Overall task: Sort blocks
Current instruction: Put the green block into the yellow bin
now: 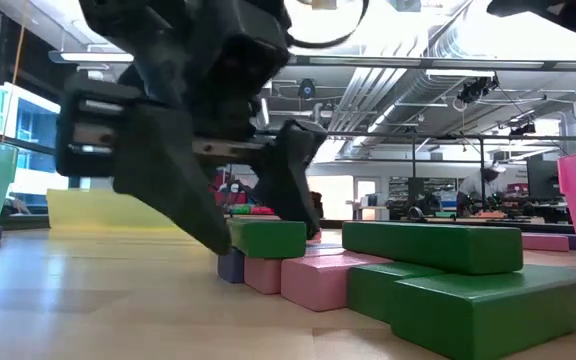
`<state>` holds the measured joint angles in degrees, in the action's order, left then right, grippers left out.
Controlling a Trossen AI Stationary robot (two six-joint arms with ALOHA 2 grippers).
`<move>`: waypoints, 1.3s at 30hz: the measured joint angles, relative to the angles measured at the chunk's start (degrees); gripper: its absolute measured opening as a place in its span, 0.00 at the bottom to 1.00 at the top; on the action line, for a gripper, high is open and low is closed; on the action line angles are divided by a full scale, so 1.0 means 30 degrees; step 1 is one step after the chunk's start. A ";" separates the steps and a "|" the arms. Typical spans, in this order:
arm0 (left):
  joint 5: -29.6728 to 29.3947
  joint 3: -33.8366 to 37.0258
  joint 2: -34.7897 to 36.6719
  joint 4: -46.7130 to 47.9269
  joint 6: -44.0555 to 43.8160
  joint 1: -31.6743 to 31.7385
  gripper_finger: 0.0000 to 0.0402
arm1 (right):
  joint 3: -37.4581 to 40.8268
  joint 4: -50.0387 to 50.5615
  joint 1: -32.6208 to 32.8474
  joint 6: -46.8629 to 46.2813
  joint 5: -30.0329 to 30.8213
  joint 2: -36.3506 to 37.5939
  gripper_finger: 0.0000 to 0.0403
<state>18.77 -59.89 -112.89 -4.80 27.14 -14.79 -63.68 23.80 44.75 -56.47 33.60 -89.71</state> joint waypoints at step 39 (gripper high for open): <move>-0.3037 0.0744 0.6284 0.7961 -0.3236 0.2036 0.20 | 0.0007 0.1198 0.0000 -0.0007 0.0749 0.0000 0.55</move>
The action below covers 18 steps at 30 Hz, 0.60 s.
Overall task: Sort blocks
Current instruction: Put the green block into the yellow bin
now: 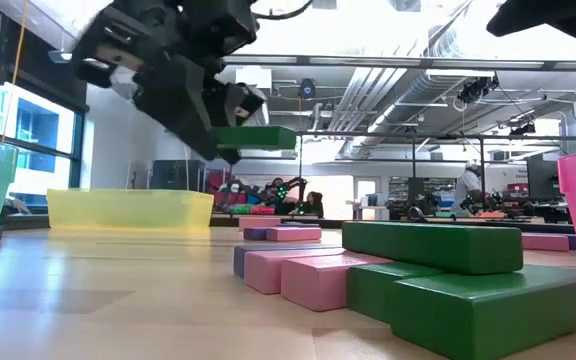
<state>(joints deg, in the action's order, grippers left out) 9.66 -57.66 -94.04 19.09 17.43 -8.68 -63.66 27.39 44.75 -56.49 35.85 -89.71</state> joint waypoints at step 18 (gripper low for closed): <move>-0.4627 0.5505 0.9015 0.3822 -0.9181 1.6728 0.20 | 0.0000 0.0068 0.0358 0.1316 0.1343 0.0000 0.55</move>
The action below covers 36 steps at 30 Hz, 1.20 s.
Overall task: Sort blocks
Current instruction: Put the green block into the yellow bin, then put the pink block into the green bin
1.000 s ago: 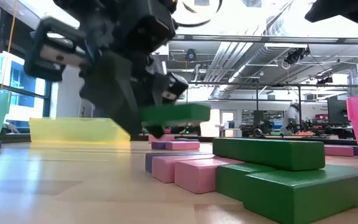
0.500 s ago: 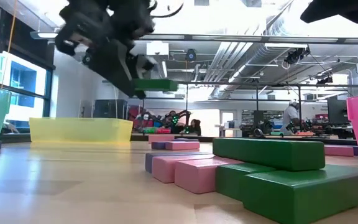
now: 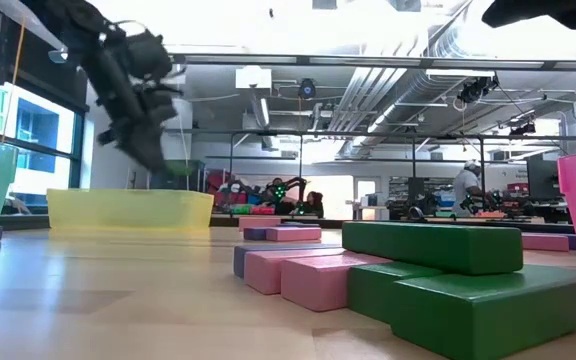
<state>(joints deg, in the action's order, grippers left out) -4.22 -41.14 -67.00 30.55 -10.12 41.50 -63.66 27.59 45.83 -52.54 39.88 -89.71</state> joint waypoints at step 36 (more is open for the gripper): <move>0.0385 -0.3016 -0.1194 0.4588 0.2620 0.4994 0.56 | 0.1134 0.1032 -0.1922 0.0207 -0.2335 0.0015 0.55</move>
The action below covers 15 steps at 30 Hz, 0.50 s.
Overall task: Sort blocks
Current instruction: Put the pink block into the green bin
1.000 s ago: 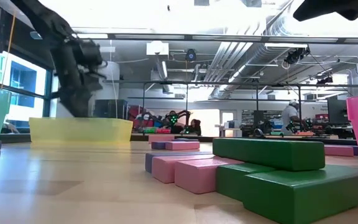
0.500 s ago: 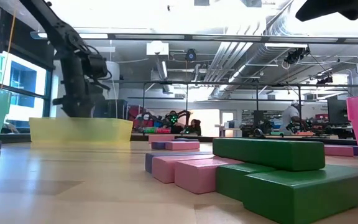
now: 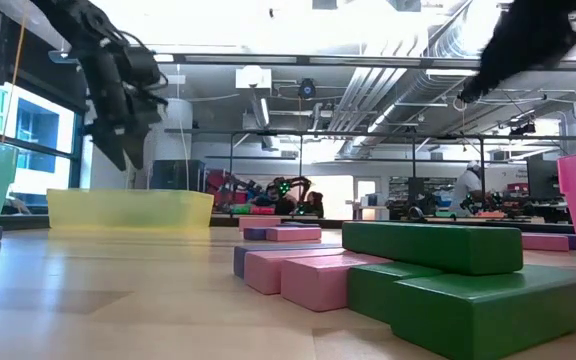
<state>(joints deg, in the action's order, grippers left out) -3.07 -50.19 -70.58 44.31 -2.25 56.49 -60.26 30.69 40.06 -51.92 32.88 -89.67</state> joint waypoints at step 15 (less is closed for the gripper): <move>0.4502 0.5331 0.9577 -0.4767 -0.5364 -0.8465 0.54 | 0.5665 -1.2266 -1.0169 1.3975 -0.6208 -0.0007 0.55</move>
<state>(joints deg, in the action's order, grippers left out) 10.44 -34.20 -41.85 30.01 -18.35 31.09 -43.26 -6.11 9.55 -9.99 14.25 -89.69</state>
